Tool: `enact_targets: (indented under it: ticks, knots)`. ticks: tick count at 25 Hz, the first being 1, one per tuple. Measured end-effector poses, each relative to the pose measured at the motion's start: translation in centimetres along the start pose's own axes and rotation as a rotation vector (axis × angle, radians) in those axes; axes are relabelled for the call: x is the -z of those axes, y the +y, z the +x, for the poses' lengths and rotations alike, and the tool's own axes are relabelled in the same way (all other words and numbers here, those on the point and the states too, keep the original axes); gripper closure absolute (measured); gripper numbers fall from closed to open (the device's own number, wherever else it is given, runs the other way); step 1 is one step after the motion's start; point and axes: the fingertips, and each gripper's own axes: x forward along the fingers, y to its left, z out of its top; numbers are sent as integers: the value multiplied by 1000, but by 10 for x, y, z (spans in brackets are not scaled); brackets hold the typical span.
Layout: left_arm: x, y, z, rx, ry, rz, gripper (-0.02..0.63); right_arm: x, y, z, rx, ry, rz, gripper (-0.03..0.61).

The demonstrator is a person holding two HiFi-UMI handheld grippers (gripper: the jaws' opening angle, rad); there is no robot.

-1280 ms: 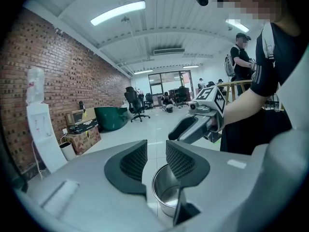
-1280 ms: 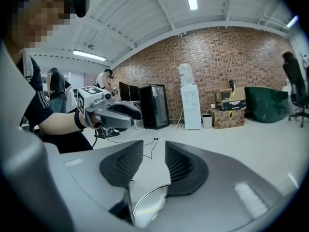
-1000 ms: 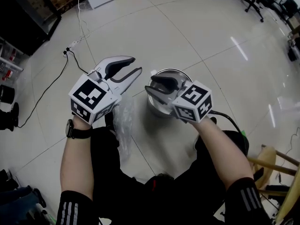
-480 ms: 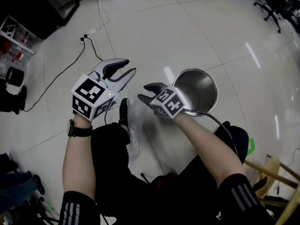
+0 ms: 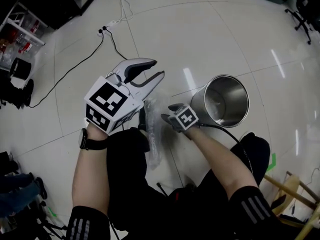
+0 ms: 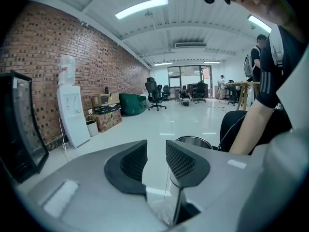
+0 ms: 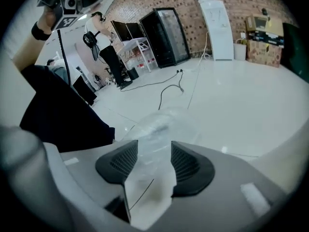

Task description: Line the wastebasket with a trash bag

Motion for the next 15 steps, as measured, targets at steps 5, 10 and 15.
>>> enact_targets:
  ticks: [5, 10, 15]
  knots:
    - [1, 0, -6, 1, 5, -8, 499, 27, 23, 30, -79, 59, 49, 351]
    - [0, 0, -6, 1, 3, -4, 499, 29, 38, 36, -148, 56, 69, 512]
    - [-8, -2, -1, 7, -12, 14, 499, 18, 31, 20, -124, 21, 34, 572]
